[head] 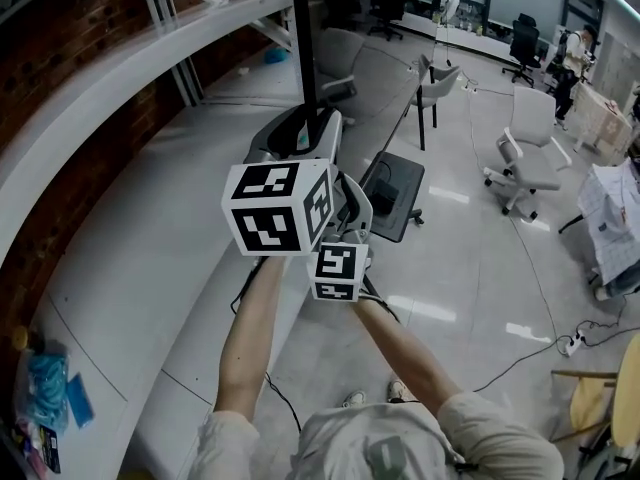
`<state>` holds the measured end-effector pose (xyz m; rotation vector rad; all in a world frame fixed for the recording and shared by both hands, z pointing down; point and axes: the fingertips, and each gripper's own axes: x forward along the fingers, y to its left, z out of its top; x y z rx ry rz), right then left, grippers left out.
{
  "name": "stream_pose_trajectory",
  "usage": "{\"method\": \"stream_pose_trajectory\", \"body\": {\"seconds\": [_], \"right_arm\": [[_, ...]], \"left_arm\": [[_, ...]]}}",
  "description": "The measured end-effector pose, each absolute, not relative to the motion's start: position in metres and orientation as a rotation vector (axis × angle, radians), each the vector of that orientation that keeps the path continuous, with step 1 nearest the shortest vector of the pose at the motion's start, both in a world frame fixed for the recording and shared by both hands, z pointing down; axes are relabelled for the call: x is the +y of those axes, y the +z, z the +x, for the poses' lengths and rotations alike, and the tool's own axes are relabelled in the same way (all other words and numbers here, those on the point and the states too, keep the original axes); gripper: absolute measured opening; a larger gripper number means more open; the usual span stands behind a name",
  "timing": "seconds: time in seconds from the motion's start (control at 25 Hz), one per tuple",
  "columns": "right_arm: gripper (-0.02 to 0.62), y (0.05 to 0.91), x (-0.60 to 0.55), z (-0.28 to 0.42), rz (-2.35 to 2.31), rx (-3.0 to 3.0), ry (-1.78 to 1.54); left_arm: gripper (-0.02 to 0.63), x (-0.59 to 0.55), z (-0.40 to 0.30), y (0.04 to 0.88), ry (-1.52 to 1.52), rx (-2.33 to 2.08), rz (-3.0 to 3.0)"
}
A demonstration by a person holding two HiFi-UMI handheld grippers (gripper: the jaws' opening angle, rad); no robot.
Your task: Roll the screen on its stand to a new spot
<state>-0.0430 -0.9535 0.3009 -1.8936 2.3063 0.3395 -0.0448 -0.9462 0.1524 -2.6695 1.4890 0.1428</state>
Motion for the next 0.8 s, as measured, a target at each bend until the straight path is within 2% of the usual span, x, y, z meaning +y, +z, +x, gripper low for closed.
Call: {"method": "stream_pose_trajectory", "body": {"seconds": [0.32,0.8], "right_arm": [[0.244,0.328,-0.923,0.017,-1.867,2.334,0.322],[0.216,0.329,-0.893,0.071,-1.879,2.337,0.347]], "left_arm": [[0.176,-0.914,0.017,0.182,0.168,1.419,-2.670],[0.197,-0.883,0.068,0.179,0.203,1.395,-2.636]]}}
